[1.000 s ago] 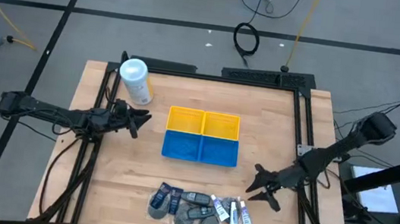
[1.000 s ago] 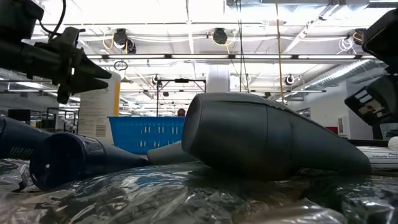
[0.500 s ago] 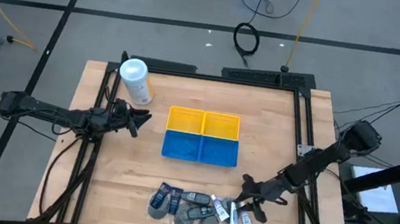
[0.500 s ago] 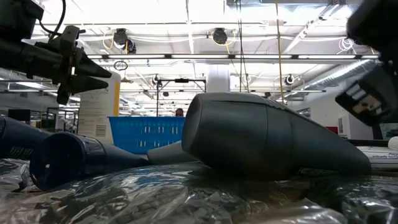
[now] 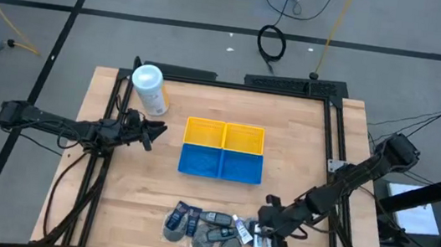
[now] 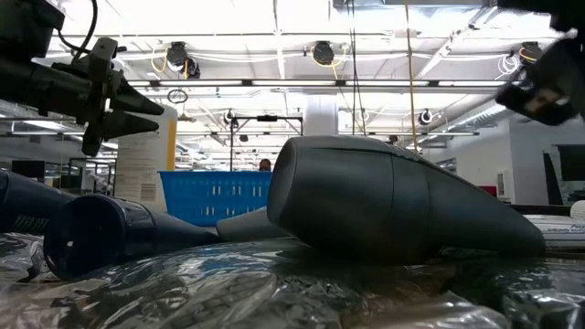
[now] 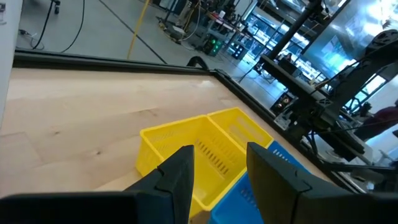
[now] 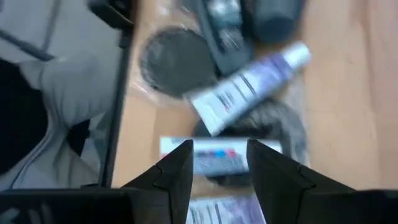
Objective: Pick & Place Travel size toiletries
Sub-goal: Put the middle toothpaste into the right yellow bin
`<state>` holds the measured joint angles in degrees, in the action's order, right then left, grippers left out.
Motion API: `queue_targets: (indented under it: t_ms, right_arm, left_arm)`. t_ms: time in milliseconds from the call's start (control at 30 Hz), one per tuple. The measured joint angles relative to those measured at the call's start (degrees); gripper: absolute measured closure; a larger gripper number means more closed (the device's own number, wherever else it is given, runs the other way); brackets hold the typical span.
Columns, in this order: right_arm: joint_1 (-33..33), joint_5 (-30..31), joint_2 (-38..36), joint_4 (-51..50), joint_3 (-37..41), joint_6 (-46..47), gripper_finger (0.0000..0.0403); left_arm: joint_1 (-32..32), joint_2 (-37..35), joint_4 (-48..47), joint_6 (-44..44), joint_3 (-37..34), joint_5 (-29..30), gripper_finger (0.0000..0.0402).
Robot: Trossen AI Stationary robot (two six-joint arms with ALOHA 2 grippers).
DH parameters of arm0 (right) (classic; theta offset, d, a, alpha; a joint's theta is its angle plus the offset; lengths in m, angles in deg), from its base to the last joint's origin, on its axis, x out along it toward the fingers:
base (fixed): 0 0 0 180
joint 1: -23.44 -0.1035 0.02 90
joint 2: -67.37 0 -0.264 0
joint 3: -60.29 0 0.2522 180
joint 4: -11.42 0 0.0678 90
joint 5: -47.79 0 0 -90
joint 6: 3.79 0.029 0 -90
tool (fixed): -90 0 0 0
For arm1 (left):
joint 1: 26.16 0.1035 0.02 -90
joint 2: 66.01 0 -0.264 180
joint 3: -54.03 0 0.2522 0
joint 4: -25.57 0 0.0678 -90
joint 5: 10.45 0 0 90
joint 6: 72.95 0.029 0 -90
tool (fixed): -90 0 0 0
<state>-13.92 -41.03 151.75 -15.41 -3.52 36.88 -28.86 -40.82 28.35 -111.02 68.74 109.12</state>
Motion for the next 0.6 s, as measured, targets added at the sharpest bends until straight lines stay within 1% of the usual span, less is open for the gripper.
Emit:
queue_targets:
  t_ms: [200,467,600]
  right_arm:
    - [1.75,0.35,0.06,-3.85,-0.14,10.66,0.0261]
    - [2.63,0.37,0.23,-5.52,-0.14,16.42,0.0261]
    - [2.82,-0.1,2.53,-5.38,-0.12,18.42,0.0261]
  left_arm:
    - [0.0,-0.02,0.01,-1.51,0.0,0.01,0.0256]
    - [0.0,0.0,0.0,-1.73,0.0,0.02,0.0256]
    - [0.0,0.0,0.0,-1.75,0.01,0.02,0.0256]
